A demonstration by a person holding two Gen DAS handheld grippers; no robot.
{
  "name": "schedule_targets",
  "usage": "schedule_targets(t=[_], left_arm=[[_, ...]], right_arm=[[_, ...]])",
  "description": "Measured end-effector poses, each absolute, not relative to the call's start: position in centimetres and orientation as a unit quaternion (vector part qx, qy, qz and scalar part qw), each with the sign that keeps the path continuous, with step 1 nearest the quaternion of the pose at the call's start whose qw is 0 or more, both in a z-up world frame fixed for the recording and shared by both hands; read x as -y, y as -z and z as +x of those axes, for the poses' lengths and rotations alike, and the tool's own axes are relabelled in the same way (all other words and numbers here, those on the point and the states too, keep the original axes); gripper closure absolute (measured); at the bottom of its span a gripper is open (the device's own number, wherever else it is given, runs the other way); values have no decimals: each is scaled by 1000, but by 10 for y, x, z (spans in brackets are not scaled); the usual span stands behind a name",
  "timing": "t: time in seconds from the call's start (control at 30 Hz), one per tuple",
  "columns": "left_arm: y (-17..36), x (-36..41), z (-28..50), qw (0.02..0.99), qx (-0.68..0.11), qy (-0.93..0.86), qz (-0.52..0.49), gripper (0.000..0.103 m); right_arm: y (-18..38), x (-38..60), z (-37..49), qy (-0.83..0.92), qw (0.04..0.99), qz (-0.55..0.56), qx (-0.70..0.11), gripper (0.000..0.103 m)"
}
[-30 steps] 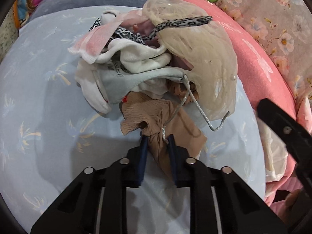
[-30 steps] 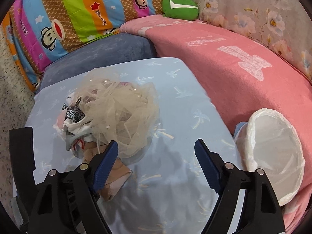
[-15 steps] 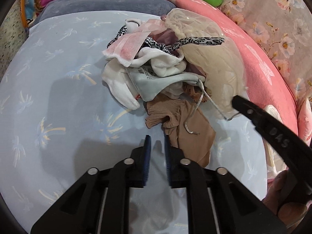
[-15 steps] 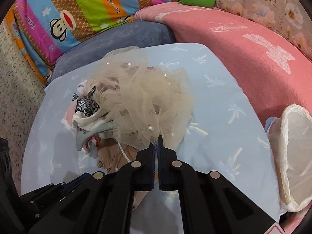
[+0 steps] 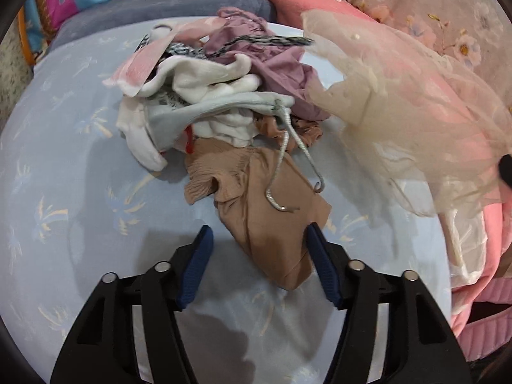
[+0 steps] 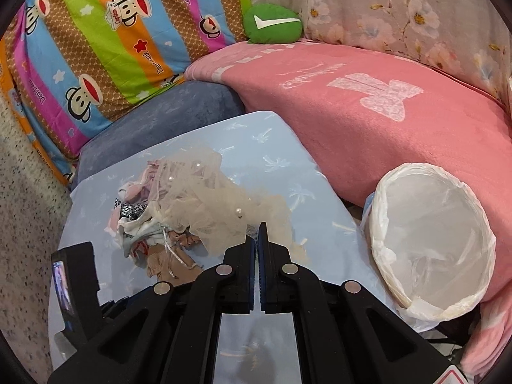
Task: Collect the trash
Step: 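Carry the beige tulle with the right gripper over the white bin, then grasp the tan stocking with the left gripper while the right gripper releases tulle into bin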
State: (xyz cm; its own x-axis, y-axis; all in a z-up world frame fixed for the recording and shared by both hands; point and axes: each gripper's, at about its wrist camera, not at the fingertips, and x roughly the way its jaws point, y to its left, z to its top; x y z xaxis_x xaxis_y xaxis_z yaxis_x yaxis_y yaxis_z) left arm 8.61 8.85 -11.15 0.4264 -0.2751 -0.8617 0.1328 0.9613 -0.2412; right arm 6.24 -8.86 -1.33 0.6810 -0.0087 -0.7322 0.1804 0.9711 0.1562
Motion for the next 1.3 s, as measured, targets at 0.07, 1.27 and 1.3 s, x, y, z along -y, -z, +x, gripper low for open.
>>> schedule_targets(t=[0.07, 1.27, 1.3], left_arm=[[110, -84, 84, 840, -522, 132, -65, 75], [-35, 118, 47, 863, -392, 317, 31, 100], [-33, 117, 46, 862, -394, 317, 30, 98]], right_arm=[[7, 93, 56, 53, 913, 111, -389, 102], [-72, 263, -28, 203, 924, 172, -274, 101], [-71, 265, -31, 205, 923, 173, -275, 101]])
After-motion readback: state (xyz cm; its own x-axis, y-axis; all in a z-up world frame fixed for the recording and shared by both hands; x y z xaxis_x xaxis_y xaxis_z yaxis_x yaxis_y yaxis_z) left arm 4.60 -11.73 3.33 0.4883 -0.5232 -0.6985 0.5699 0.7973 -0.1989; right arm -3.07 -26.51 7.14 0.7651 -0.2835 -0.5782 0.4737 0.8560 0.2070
